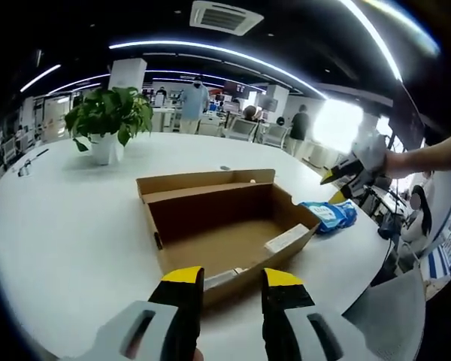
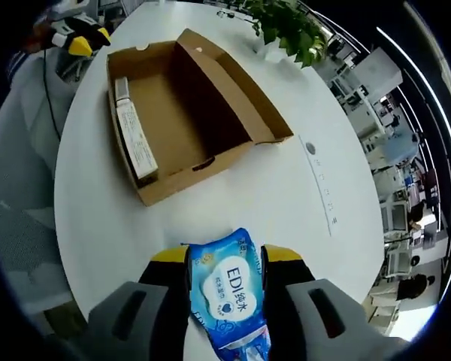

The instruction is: Operate the shoe box by opening the lid, removing the specified soft item, and placing it in the target area until the item is outside and the box remains undamaged.

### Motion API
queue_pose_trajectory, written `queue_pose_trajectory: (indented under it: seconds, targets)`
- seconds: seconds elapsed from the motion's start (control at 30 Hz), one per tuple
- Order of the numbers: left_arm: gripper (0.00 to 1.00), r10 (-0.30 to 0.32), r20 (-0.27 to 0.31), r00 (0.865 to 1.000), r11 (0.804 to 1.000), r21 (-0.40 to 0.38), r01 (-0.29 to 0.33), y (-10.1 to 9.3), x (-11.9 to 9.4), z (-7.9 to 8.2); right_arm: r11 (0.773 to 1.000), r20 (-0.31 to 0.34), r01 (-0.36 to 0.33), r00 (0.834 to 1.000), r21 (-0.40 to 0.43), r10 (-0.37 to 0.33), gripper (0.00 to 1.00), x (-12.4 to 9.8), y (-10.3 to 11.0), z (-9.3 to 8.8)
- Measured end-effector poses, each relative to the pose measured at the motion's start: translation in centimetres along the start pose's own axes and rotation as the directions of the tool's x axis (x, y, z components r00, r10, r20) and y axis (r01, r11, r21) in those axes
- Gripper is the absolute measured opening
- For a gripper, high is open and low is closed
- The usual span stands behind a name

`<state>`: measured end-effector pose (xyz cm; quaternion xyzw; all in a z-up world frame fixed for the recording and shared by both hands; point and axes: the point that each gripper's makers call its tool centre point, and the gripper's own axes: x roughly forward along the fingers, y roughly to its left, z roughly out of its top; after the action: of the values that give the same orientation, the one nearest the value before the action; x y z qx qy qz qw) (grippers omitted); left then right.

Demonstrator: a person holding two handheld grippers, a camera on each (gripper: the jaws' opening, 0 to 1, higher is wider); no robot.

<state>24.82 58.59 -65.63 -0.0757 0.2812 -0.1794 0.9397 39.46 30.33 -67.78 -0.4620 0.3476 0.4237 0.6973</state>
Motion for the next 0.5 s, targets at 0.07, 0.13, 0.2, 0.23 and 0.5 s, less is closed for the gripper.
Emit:
queue_pose_trajectory:
  seconds: [0.07, 0.13, 0.2, 0.23, 0.5]
  targets:
    - [0.31, 0.001, 0.0, 1.0, 1.0, -0.005, -0.001, 0.1, 0.0, 0.0, 1.0, 0.006, -0.007, 1.0, 0.0, 0.007, 0.33, 0.2, 0.1, 0.6]
    - [0.31, 0.001, 0.001, 1.0, 1.0, -0.01, -0.001, 0.2, 0.0, 0.0, 1.0, 0.014, -0.015, 1.0, -0.003, 0.015, 0.33, 0.5, 0.3, 1.3]
    - [0.31, 0.001, 0.003, 1.0, 1.0, -0.015, -0.001, 0.2, 0.0, -0.1, 1.0, 0.023, -0.024, 0.999, -0.005, 0.025, 0.33, 0.8, 0.6, 2.0]
    - [0.31, 0.001, 0.003, 1.0, 1.0, -0.017, -0.001, 0.2, 0.0, -0.1, 1.0, 0.026, -0.028, 0.999, -0.007, 0.028, 0.34, 0.9, 0.7, 2.3]
    - [0.31, -0.003, 0.0, 1.0, 1.0, -0.03, 0.003, 0.6, 0.4, -0.8, 0.998, 0.068, -0.067, 0.995, -0.016, 0.068, 0.34, 1.5, 1.7, 5.5]
